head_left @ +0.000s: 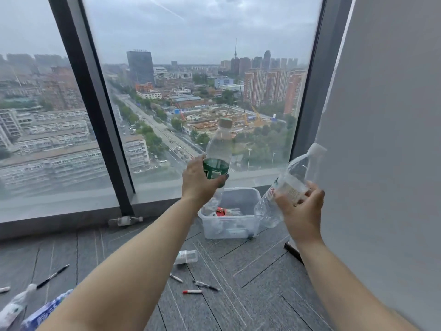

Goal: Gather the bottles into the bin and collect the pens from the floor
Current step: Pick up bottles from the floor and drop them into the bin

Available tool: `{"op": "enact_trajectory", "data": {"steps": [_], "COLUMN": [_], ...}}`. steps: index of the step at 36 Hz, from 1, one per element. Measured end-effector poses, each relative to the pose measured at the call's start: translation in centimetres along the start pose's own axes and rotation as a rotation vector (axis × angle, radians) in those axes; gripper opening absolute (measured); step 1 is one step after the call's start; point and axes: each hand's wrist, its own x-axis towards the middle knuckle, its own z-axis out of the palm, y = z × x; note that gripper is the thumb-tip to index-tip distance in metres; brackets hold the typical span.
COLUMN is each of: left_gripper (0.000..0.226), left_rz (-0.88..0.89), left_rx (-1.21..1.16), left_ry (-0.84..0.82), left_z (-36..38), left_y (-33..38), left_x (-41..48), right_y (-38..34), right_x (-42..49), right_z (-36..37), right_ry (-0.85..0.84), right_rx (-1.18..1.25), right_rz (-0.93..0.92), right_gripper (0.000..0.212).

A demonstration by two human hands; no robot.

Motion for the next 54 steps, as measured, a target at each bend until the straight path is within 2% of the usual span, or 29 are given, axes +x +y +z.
{"op": "enact_trajectory", "data": {"steps": [2, 4, 6, 8, 13, 17, 22, 29, 39, 44, 47, 54], "left_gripper": [0.077, 0.088, 0.097, 0.099, 0.097, 0.097, 0.096, 0.091, 0.086, 0.085, 0.084, 0.081], "left_rz": [0.022, 0.001, -0.11, -0.21, -0.241, -0.305, -0.347, -0.309, -0.318, -0.339, -0.359, -0.381], "left_rx": [-0.016, 0.092, 0.302, 0.388, 0.415, 0.388, 0.326, 0.3, 0.299, 0.275, 0.249, 0.207], "left_ry": [0.02, -0.05, -0.155, -0.208, -0.316, -0.377, -0.368, -0.322, -0.322, -0.315, -0.313, -0.317], "left_z": [1.7, 3.1, 4.5, 5.7, 8.2, 8.2, 6.7, 4.1, 1.8, 1.3, 1.1, 1.1], "left_y": [1.1, 1.9, 1.7, 0.5, -5.0, -8.7, -10.6, -11.1, -12.1, -12.9, -13.3, -13.9], "left_x": [4.1, 8.0, 10.5, 11.4, 10.1, 8.8, 7.3, 5.1, 2.7, 2.5, 2.4, 2.3], "right_y": [0.9, 1.5, 2.0, 2.4, 3.4, 4.6, 4.6, 3.8, 4.9, 3.1, 2.2, 0.5], "right_x": [1.6, 3.0, 4.3, 5.5, 7.0, 6.5, 5.2, 4.1, 3.0, 3.5, 4.7, 7.8], "right_z": [-0.3, -0.5, -0.6, -0.5, 0.4, 1.1, 1.3, 1.7, 2.3, 2.5, 2.9, 4.3], "right_ry": [0.015, 0.041, 0.055, 0.062, 0.049, 0.005, -0.029, -0.049, -0.035, 0.048, 0.058, 0.123], "right_rx": [0.006, -0.004, -0.006, -0.006, -0.021, -0.031, -0.05, -0.063, -0.1, 0.008, 0.057, -0.038], "right_rz": [-0.019, -0.032, -0.032, -0.028, 0.0, 0.043, 0.059, 0.084, 0.124, 0.023, -0.049, -0.127], "right_gripper": [0.07, 0.067, 0.067, 0.069, 0.063, 0.07, 0.071, 0.067, 0.078, 0.086, 0.083, 0.085]}}
